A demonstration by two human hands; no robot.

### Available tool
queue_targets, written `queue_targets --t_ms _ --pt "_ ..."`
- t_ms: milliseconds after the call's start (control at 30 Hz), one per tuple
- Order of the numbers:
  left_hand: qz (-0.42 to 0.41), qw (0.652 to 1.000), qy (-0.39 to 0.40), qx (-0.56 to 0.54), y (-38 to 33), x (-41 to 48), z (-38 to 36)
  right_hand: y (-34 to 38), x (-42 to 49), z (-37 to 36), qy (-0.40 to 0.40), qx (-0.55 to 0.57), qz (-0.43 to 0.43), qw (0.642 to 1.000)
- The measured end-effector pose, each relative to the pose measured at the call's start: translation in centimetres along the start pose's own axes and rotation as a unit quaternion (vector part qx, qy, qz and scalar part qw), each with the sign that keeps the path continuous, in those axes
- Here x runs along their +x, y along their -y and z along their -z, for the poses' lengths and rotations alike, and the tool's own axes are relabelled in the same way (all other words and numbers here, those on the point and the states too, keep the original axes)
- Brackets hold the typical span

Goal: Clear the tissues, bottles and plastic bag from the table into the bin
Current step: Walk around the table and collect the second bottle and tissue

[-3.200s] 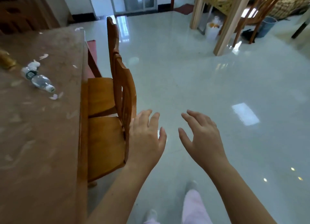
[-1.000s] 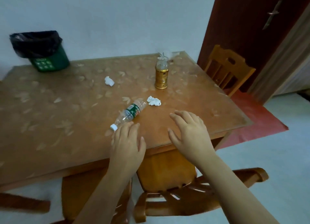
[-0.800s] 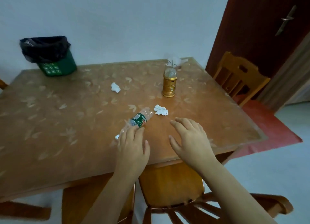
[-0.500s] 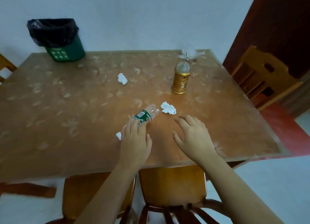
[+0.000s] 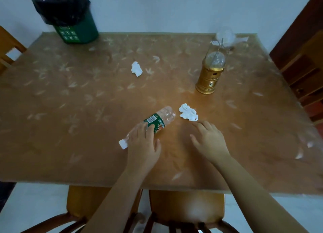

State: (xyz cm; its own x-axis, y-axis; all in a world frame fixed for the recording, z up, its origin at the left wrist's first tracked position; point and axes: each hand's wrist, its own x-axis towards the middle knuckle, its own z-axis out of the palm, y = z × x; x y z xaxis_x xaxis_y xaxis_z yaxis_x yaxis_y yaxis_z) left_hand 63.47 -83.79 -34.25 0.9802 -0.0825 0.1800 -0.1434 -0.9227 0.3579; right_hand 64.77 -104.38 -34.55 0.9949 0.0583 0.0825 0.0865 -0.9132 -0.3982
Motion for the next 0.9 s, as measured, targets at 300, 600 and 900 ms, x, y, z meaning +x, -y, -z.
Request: queue_targets --t_ms 300,600,900 --pt "-0.002 1.0 0.004 0.015 2.4 3.2 -2.6 -2.0 4.8 -3.8 -0.044 0.058 -0.011 0.997" --pt "0.001 0.999 0.029 0.031 4.2 3.7 -4.1 -2.8 6.8 -7.1 -0.023 0.086 -0.07 0.994" --pt "0.025 0.999 0.043 0.019 4.9 3.4 -4.9 -3.4 6.5 -8.5 -0.065 0.09 -0.08 0.991"
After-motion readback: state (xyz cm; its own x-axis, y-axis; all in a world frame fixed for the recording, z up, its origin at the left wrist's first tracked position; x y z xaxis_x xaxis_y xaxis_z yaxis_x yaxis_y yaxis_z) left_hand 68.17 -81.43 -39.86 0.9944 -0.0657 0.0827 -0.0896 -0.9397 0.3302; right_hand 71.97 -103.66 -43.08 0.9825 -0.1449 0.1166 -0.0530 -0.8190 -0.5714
